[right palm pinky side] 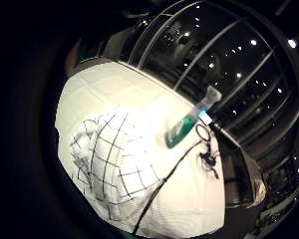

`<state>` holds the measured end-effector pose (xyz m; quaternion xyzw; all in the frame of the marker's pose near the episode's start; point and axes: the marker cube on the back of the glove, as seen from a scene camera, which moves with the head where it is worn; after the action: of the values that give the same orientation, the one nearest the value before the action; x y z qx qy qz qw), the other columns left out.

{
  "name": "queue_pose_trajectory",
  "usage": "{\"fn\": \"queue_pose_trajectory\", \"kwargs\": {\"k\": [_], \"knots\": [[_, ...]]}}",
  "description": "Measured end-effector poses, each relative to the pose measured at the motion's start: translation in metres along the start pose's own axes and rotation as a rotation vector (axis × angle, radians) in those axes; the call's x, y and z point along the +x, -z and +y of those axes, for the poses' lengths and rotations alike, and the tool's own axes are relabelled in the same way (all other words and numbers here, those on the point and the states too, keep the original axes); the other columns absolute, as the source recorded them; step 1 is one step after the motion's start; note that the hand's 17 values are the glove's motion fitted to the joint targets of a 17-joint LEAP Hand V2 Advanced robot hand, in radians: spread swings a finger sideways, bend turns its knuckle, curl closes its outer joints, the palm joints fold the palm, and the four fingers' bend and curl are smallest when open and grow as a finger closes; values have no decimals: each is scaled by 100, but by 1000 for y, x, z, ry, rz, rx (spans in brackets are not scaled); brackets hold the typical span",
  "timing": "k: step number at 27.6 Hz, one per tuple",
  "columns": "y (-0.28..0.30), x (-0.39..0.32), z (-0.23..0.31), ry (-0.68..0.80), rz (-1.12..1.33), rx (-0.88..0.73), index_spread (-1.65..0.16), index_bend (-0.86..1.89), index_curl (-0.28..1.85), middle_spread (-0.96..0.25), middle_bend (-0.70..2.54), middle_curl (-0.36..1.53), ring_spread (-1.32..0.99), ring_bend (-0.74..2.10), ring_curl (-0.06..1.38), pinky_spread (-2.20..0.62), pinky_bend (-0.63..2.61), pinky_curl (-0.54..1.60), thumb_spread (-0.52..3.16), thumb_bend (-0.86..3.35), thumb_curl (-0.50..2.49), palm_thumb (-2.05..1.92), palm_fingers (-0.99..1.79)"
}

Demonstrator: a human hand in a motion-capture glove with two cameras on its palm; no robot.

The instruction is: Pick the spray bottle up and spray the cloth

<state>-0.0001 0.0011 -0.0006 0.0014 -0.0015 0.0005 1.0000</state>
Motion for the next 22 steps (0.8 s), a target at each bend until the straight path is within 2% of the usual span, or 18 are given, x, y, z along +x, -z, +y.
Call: {"fn": "queue_pose_trajectory", "kwargs": {"k": [6, 15, 22], "knots": [[1, -4, 6, -4, -1, -4, -26, 24, 15, 0, 24, 11, 6, 18, 6, 18, 36, 14, 64, 27, 17, 54, 31], [-3, 4, 15, -38, -11, -7, -33, 22, 22, 0, 23, 17, 8, 18, 9, 22, 35, 20, 85, 20, 24, 58, 30], [1, 14, 41, -132, -33, 130, -33, 14, 24, 0, 23, 21, 8, 20, 12, 24, 36, 24, 92, 14, 28, 61, 26]]}}
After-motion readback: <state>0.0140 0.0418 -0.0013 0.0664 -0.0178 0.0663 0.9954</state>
